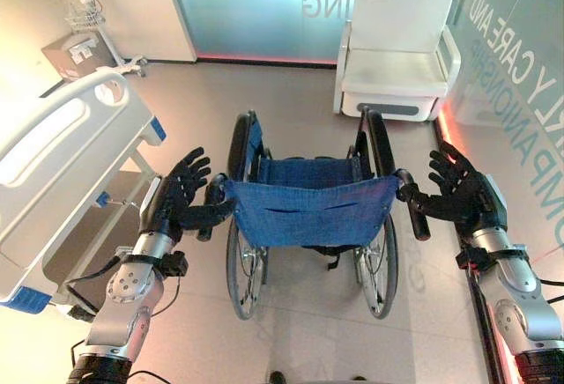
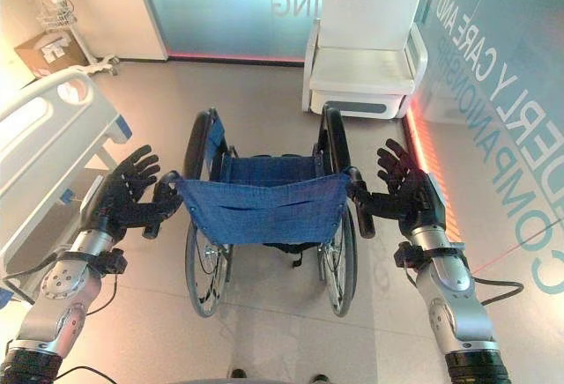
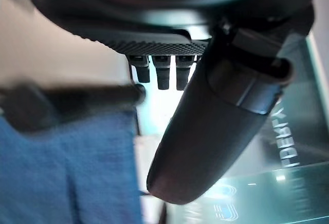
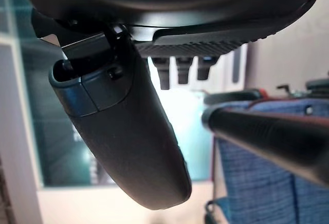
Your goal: Push the wheelchair next to the bed
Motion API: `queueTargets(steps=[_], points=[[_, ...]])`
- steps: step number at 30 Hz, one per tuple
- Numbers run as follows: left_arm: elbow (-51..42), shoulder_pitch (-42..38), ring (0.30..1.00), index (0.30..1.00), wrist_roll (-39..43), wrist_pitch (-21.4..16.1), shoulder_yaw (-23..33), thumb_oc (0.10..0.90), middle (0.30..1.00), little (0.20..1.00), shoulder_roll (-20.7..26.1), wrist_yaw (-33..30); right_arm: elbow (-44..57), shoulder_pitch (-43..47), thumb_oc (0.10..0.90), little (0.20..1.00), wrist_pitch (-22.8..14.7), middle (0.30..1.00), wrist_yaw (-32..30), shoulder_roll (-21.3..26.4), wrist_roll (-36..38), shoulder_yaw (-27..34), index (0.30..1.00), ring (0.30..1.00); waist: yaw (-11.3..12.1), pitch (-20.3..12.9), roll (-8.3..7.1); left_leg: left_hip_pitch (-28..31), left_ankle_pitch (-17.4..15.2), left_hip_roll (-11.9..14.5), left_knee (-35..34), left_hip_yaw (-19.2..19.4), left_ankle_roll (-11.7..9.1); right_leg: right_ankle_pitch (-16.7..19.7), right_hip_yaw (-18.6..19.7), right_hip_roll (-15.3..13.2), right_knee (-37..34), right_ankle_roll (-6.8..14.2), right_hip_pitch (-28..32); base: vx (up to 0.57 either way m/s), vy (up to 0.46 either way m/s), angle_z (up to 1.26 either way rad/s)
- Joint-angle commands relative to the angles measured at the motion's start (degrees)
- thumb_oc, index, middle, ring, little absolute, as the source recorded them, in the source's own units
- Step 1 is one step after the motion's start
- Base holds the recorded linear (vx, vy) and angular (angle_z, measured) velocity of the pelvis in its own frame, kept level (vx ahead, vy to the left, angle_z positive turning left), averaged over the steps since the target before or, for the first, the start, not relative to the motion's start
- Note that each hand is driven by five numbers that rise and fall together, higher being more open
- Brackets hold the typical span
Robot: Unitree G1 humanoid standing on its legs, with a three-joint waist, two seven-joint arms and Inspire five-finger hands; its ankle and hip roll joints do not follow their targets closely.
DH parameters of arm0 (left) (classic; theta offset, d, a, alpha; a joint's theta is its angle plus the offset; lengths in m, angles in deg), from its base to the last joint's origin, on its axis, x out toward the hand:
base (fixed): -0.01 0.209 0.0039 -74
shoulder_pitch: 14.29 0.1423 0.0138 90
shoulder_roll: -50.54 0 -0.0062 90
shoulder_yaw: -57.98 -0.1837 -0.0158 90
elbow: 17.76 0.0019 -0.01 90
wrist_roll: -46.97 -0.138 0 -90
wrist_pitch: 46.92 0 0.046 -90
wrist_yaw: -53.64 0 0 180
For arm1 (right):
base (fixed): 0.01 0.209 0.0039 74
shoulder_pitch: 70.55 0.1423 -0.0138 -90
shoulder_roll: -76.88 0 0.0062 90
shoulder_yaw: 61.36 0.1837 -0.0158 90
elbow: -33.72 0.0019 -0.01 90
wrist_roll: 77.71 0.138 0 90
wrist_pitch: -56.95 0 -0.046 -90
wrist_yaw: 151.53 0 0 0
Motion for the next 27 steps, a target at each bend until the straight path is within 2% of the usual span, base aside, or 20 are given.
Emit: queueTargets(steps=[1,6,12,17,22,27], points=[[-2.64,-2.60,0.900,0.900,-6.25,-3.40,6.17,0.800,0.900,0.900,6.48,-4.64,7.20,3.82,0.800,0.900,-2.98,0.900,2.94,3.36,-2.60,2.97,0.900,0.900,0.89,-2.03,-1.67,2.00,-5.32,-2.24,0.92,1.28,-0.55,-1.81,-0.73,1.05,3.77,-0.11,-1.47,0.00,0.000,0.00],[-3.09,-2.44,0.900,0.900,-12.28,-1.20,6.34,0.800,0.900,0.900,8.56,-6.58,7.77,3.15,0.800,0.900,0.10,0.900,4.05,4.64,-5.38,2.20,0.900,0.900,0.91,-1.88,-1.81,1.93,-5.19,-2.27,0.97,1.25,-0.63,-1.67,-0.89,0.97,3.64,0.04,-1.36,0.00,0.000,0.00],[-3.60,-1.88,0.900,0.900,-20.44,0.80,6.72,0.800,0.900,0.900,10.98,-12.84,7.27,2.35,0.800,0.900,4.40,0.900,4.90,6.56,-8.58,1.08,0.900,0.900,0.86,-1.59,-1.93,1.92,-5.03,-2.29,0.97,1.10,-0.77,-1.51,-0.86,0.93,3.54,0.21,-1.27,0.00,0.000,0.00],[-4.49,-1.71,0.900,0.900,-20.03,2.39,6.05,0.800,0.900,0.900,11.13,-10.10,6.09,2.05,0.800,0.900,8.08,0.900,6.39,7.90,-11.15,-0.31,0.900,0.900,0.96,-1.21,-2.13,2.05,-4.93,-2.28,0.93,0.92,-0.83,-1.43,-1.00,0.89,3.53,0.37,-1.08,0.00,0.000,0.00],[-2.91,-4.29,0.900,0.900,-18.88,4.55,1.46,0.800,0.900,0.900,10.31,-7.97,2.15,3.98,0.800,0.900,9.35,0.900,6.41,8.72,-13.32,-3.40,0.900,0.900,1.10,-1.18,-2.25,2.21,-4.84,-2.29,0.89,0.68,-0.89,-1.35,-1.20,0.96,3.51,0.43,-0.83,0.00,0.000,0.00],[1.55,-8.47,0.900,0.900,-17.36,8.74,-3.17,0.800,0.900,0.900,10.40,-8.05,-4.00,7.92,0.800,0.900,12.08,0.900,4.78,10.24,-16.35,-6.72,0.900,0.900,1.40,-1.25,-2.35,2.43,-4.83,-2.37,0.81,0.45,-0.87,-1.21,-1.37,0.98,3.39,0.48,-0.57,0.00,0.000,0.00]])
